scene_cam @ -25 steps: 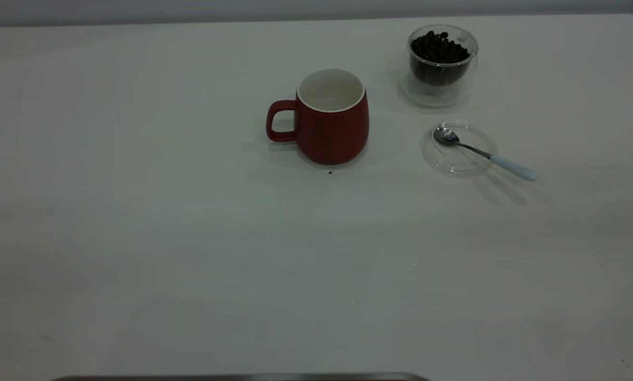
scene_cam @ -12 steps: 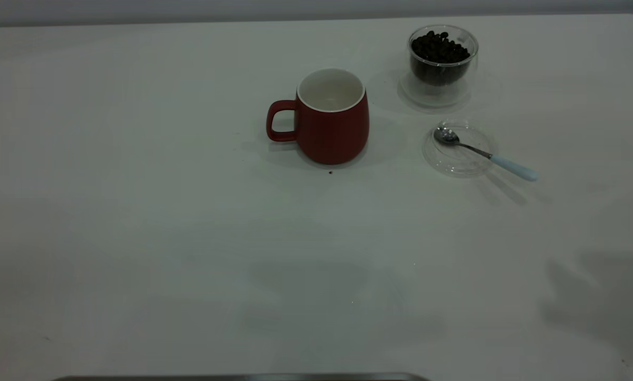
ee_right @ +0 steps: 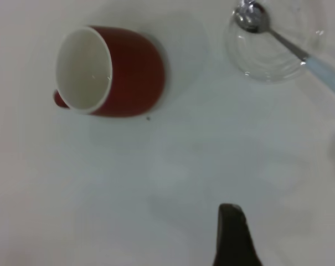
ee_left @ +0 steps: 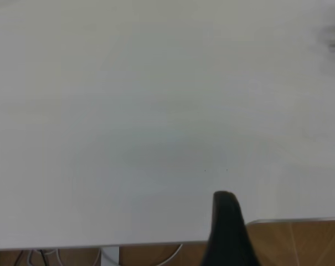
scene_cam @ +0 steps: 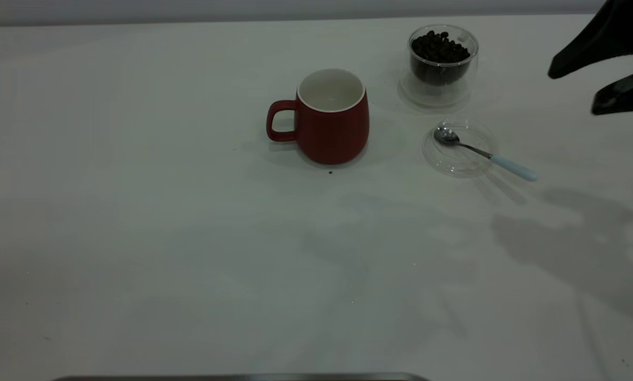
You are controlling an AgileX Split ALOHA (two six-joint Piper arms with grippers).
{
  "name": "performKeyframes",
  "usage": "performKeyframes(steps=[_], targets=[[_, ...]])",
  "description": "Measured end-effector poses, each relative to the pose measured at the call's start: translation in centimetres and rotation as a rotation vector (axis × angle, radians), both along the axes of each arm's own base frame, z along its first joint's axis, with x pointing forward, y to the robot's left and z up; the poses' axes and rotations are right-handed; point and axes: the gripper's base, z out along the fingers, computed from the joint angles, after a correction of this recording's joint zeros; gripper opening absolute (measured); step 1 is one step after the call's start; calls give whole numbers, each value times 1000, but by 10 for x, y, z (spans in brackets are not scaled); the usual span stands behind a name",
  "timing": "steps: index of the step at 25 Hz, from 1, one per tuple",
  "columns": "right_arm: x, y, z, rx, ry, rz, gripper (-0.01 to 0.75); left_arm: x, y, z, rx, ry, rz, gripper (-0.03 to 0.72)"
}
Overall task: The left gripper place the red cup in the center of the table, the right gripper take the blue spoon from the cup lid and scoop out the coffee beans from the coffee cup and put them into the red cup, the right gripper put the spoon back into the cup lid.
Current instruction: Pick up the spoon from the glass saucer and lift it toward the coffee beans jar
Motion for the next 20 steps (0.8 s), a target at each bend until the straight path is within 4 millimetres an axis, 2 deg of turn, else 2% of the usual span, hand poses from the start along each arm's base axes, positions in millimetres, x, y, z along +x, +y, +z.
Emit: performKeyframes(steps=[7,15,20], targets=[[14,-22,-40,148,55,-67,523,0,0,0,-2,0,1,587],[9,-35,-96,248,198,-101,523,0,0,0,-2,0,1,587],[8,-45,-120,284,232,-101,523,0,0,0,-2,0,1,587]])
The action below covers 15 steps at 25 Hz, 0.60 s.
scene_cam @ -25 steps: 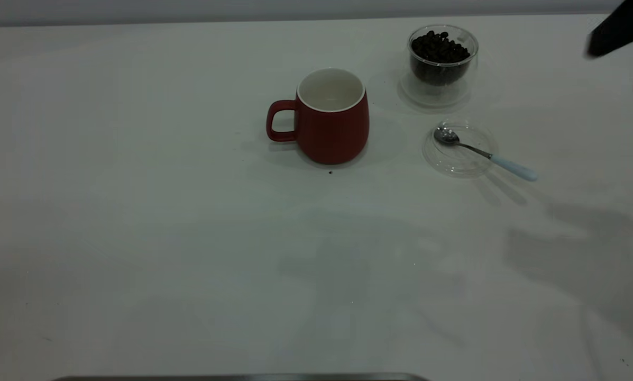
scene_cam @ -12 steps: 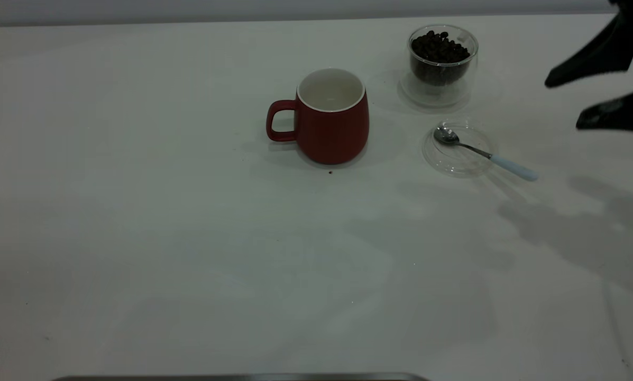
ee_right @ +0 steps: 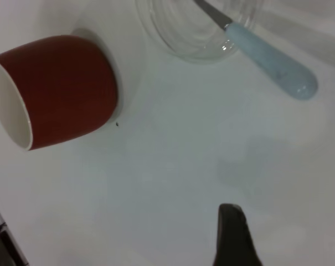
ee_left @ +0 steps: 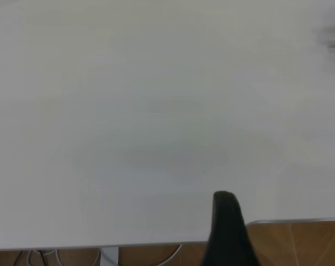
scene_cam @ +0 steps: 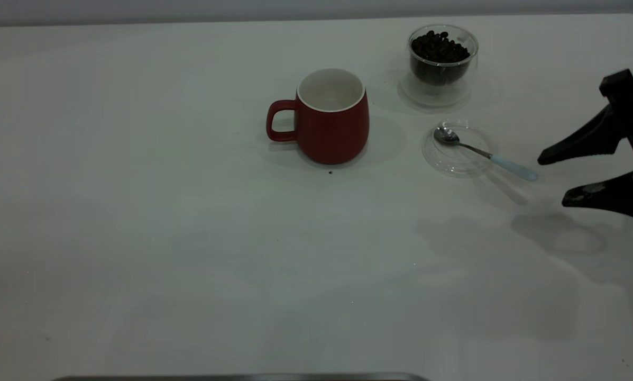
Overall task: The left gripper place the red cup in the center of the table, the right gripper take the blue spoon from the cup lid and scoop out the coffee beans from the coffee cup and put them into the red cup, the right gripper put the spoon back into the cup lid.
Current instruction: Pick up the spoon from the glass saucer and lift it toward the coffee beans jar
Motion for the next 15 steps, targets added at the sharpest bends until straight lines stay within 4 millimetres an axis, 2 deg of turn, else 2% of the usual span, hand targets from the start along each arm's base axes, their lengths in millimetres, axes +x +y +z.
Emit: performKeyframes(steps=[9,15], targets=[[24,-3,-29,81,-38,24,523,0,0,0,0,0,0,587],[32,-3,-43,98,-36,25,523,0,0,0,0,0,0,587]])
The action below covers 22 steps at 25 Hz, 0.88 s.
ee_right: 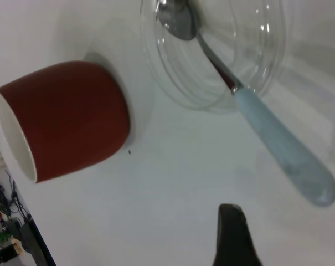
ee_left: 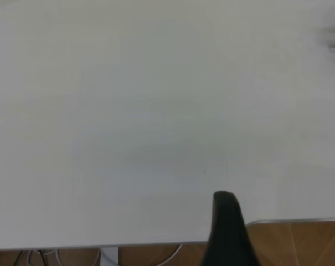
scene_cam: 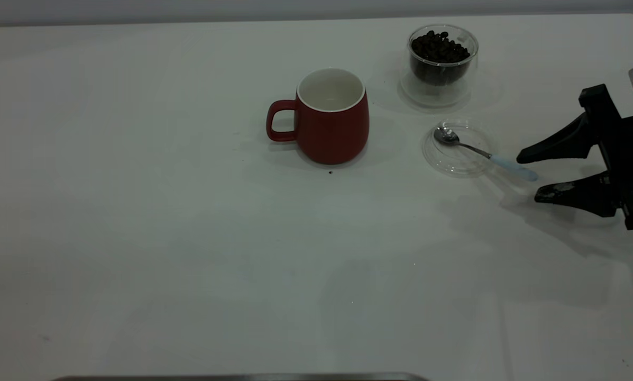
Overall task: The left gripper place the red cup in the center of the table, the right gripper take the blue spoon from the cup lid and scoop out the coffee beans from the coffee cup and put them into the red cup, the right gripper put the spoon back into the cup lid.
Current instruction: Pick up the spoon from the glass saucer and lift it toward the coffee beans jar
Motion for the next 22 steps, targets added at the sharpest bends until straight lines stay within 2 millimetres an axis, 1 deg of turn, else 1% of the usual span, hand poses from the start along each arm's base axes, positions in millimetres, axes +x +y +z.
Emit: performKeyframes(steps=[8,15,22], targets=[[12,-1,-10,16,-22,2,523,0,0,0,0,0,0,587],[12,3,-19,42,-8,13,523,0,0,0,0,0,0,587],[20,6,-23,58,-32,27,523,0,0,0,4,0,-3,587]])
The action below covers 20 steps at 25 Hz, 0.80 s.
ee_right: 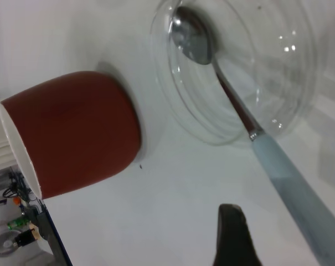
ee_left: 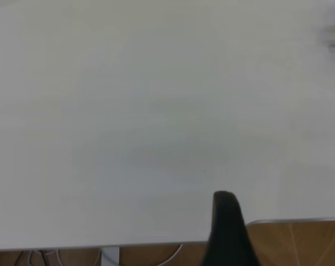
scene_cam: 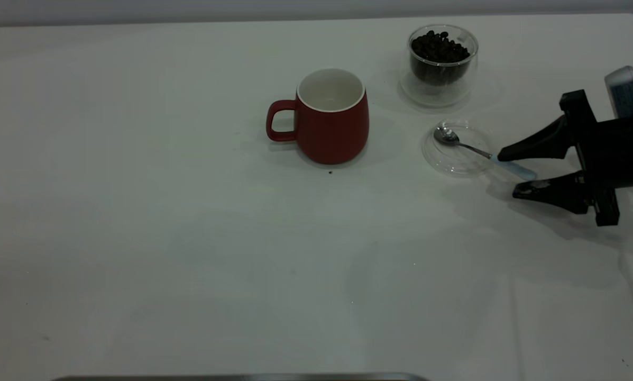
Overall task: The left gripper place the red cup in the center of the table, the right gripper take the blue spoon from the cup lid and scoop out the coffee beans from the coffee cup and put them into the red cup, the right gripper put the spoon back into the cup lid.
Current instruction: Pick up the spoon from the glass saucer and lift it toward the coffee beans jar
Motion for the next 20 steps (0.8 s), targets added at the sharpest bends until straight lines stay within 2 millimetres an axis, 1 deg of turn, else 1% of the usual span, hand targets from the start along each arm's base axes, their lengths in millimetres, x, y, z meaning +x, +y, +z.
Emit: performKeyframes(steps=[2,5,11,14,17,20], targets=[[0,2,0,2,0,6,517,0,0,0,-1,0,1,587],[0,3,0,2,0,8,476,0,0,0,-1,-1,1,587],[0,3,0,9,-3,8,315,0,0,0,-1,0,1,587],[0,3,1,17,-7,9,247,0,0,0,-1,0,1,587],[0,3,1,18,-7,9,211,0,0,0,-1,0,1,587],[0,4,2,23,-9,9,204,0,0,0,-1,0,1,587]])
